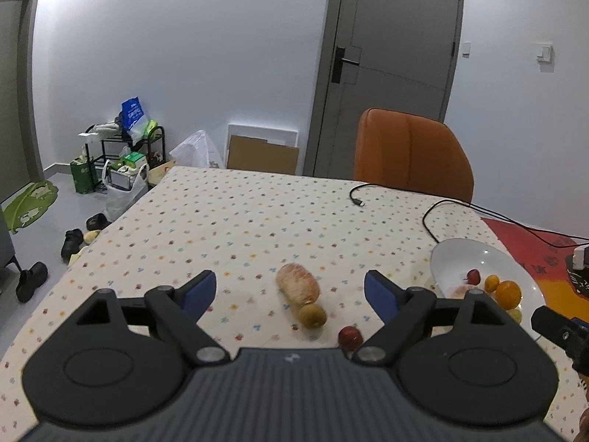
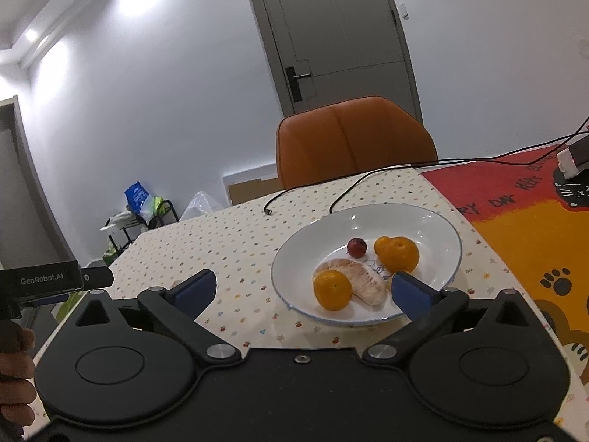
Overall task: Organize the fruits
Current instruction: 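Move both tools back to the lemon and red plum on the tablecloth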
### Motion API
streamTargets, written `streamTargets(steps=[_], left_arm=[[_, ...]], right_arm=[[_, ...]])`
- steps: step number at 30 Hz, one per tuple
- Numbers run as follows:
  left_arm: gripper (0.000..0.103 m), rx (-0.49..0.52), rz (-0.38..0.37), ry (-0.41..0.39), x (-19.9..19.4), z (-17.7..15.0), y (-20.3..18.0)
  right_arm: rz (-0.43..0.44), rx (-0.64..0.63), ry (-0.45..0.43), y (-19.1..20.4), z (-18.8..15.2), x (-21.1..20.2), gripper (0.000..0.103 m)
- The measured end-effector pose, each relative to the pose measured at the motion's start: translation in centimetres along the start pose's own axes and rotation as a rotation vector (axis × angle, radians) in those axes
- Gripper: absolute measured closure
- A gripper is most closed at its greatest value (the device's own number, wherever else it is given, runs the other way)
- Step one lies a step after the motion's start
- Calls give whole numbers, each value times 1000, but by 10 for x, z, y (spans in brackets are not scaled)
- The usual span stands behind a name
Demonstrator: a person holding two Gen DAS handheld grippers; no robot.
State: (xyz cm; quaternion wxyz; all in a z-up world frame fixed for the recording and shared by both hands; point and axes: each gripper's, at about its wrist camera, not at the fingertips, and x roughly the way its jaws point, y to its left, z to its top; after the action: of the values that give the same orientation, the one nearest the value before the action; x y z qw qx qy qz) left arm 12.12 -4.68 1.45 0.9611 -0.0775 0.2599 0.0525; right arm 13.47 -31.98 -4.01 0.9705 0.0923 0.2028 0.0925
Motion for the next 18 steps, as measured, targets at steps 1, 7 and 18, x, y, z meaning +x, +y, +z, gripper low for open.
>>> streamTargets(steps=[1,7,18], left_arm=[[17,-1,1,1,-1,-2,2],[17,-8,6,23,3,-15,10],[17,-10,3,72,15,-31,16]], right_arm=[[-1,-6,-1,1,-1,0,0],[-6,-16,24,6,-10,4,0],[1,-41,49,15,-17,11,0]])
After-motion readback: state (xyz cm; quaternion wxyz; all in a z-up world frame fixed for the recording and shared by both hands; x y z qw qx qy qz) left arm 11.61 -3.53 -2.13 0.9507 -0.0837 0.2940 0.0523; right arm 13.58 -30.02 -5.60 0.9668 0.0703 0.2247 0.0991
